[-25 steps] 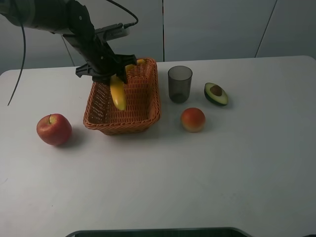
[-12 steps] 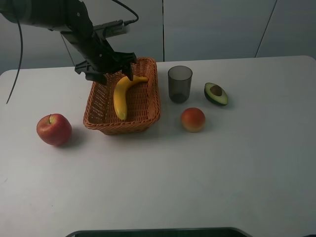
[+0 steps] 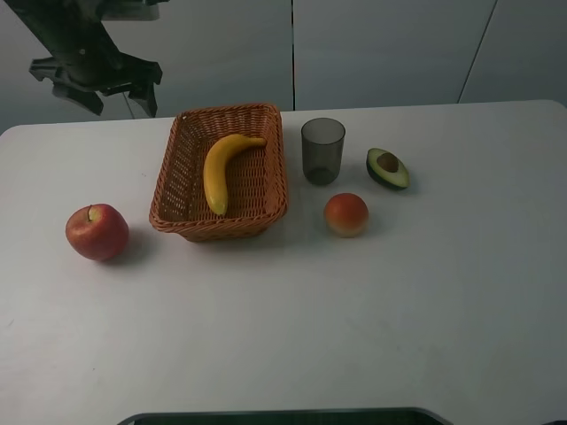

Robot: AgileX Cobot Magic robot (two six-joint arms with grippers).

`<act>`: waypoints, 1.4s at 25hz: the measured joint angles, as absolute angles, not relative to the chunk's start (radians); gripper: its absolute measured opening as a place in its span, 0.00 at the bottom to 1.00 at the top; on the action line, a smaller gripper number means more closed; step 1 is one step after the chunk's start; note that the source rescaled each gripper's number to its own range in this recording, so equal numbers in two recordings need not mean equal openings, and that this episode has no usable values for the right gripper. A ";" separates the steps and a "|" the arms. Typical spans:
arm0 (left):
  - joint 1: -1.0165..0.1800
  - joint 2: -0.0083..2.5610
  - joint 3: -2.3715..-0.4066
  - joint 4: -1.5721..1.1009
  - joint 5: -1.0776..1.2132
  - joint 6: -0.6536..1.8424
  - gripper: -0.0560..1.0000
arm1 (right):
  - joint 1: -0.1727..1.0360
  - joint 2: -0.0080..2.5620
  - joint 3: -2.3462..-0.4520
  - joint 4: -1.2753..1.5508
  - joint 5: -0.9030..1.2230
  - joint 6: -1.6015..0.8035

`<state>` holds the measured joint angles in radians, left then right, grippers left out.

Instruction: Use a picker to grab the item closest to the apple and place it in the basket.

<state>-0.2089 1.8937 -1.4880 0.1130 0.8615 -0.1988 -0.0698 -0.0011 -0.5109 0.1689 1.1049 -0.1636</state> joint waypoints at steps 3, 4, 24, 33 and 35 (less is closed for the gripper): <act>-0.129 1.843 -1.488 0.079 0.908 -0.132 0.99 | -0.070 -0.001 -0.511 0.169 1.105 -0.164; -0.108 1.824 -1.488 0.064 0.921 -0.116 0.99 | -0.070 -0.001 -0.511 0.169 1.105 -0.164; -0.031 1.336 -1.073 -0.016 0.814 -0.074 0.99 | -0.070 -0.001 -0.511 0.169 1.105 -0.143; -0.031 1.069 -1.020 -0.025 0.804 -0.051 0.99 | -0.070 -0.001 -0.511 0.169 1.105 -0.143; -0.031 1.025 -1.020 -0.029 0.828 -0.049 0.99 | -0.070 -0.001 -0.511 0.169 1.105 -0.143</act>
<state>-0.0309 1.0253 -1.0196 -0.0289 0.8279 -0.0494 -0.0698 -0.0011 -0.5109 0.1689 1.1049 -0.1430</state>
